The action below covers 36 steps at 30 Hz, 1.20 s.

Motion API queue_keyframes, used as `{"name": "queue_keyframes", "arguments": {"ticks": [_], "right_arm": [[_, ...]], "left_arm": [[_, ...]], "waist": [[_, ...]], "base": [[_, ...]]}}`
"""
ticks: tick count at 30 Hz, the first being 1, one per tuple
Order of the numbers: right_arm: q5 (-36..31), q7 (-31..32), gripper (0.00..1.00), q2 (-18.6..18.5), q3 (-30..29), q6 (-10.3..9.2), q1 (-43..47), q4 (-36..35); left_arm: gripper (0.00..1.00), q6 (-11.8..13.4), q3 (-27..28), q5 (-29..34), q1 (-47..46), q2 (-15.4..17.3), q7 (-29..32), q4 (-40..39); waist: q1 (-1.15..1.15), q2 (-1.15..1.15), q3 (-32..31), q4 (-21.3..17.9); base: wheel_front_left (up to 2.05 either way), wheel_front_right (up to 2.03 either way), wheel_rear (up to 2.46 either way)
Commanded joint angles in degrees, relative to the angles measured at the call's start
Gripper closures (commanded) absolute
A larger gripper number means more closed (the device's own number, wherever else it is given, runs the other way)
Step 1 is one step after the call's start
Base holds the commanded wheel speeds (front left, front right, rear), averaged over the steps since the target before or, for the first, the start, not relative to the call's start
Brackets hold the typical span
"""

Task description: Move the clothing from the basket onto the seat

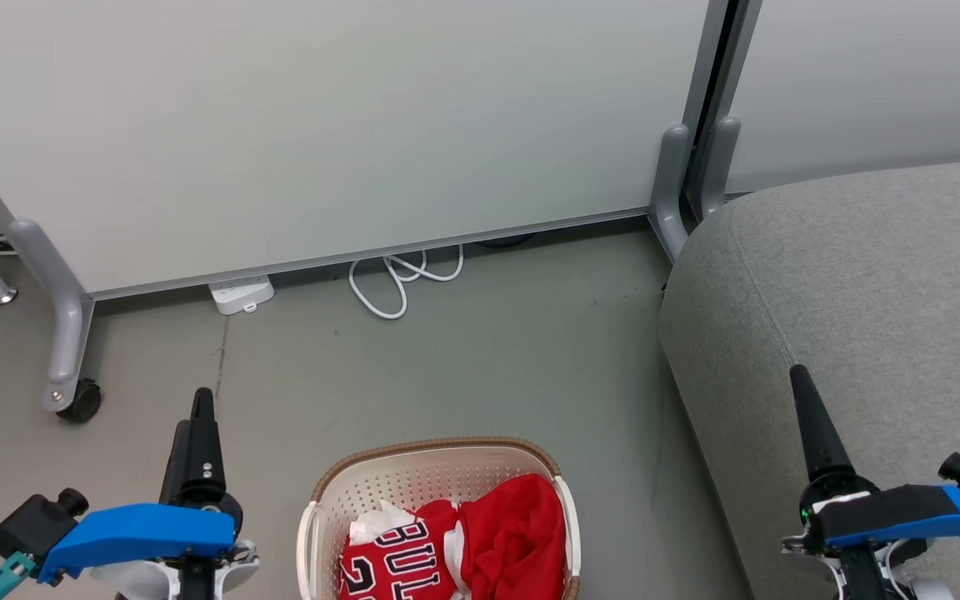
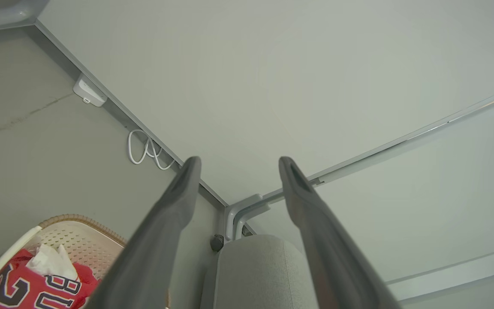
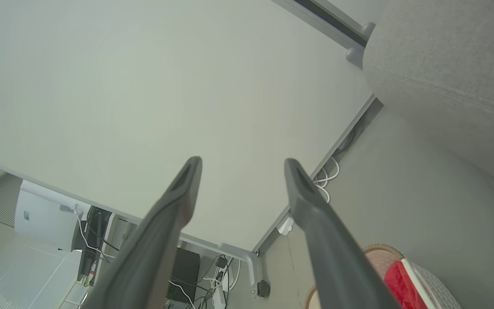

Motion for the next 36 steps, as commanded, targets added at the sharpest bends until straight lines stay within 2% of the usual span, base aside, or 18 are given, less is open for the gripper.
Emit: {"name": "queue_keyframes", "arguments": {"ticks": [1, 15, 36], "right_arm": [[-2.72, -0.60, 0.00, -0.31, 0.51, 0.06, -1.07, -1.11], [-17.77, -3.37, 0.00, -0.35, 3.30, 0.08, -0.91, -0.52], [-32.05, -6.71, 0.00, -0.40, 5.10, 0.11, -0.60, 0.44]], "left_arm": [[0.00, 0.26, -0.66, 2.60, -1.74, 0.47, -0.58, -1.28], [0.00, 1.80, -3.74, 17.82, -1.58, 0.52, -3.34, -0.77], [0.00, 2.38, -6.15, 32.01, -1.61, 0.56, -6.71, -0.34]], "waist": [[0.00, 0.00, 0.01, 0.03], [0.00, 0.00, 0.12, 0.20], [0.00, 0.00, 0.22, 0.65]], "base": [[0.00, 0.00, 0.00], [0.00, 0.00, 0.00], [0.00, 0.00, 0.00]]}}
